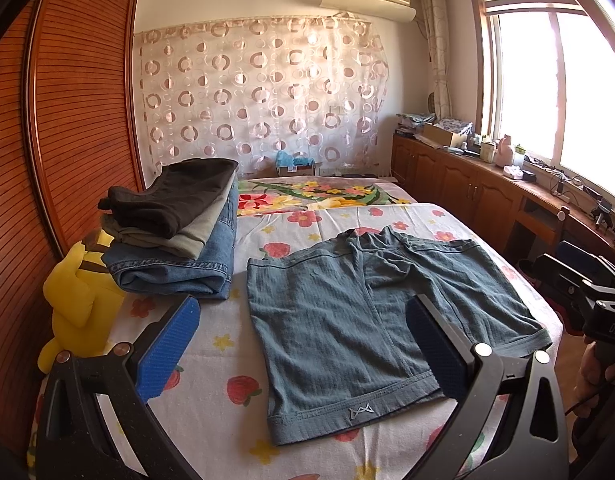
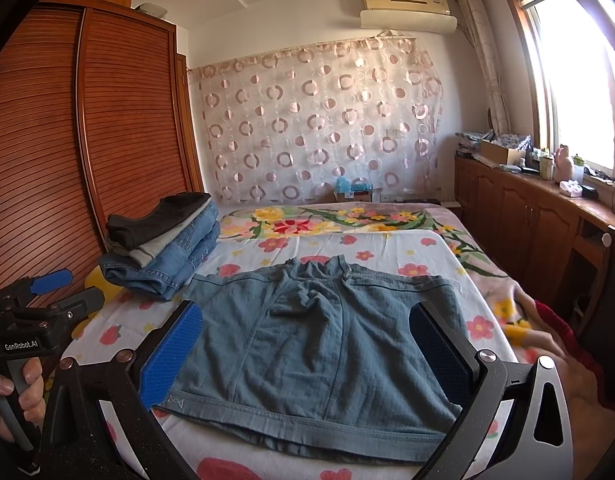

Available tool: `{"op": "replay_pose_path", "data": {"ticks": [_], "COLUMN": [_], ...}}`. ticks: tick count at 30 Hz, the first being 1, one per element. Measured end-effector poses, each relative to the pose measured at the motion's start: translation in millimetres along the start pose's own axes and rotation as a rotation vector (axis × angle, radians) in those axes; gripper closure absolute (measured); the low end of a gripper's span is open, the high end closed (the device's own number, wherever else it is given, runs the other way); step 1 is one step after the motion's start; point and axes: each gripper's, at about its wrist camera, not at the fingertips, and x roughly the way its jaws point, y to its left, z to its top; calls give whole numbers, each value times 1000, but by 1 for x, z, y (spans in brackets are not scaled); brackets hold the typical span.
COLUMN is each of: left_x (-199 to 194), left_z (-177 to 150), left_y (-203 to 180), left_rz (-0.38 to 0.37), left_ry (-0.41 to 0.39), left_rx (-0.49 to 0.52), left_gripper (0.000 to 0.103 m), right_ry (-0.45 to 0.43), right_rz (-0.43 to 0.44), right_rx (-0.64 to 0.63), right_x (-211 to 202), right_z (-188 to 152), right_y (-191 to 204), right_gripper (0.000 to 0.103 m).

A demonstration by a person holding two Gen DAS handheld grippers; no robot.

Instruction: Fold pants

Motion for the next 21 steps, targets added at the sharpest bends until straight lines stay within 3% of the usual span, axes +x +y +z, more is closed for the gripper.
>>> {"op": "replay_pose_path", "data": {"ticks": [21], "left_x": [-2], "left_z": [2], "left_y": [0], "left_rz": [0], "left_ry": [-4], "left_rx": [1], "left_gripper": [0], "right_ry": [0], "right_rz": [1], "right_rx": [1], "right_x": [1], "right_z": [-1], "right_y": [0], "right_gripper": [0]}}
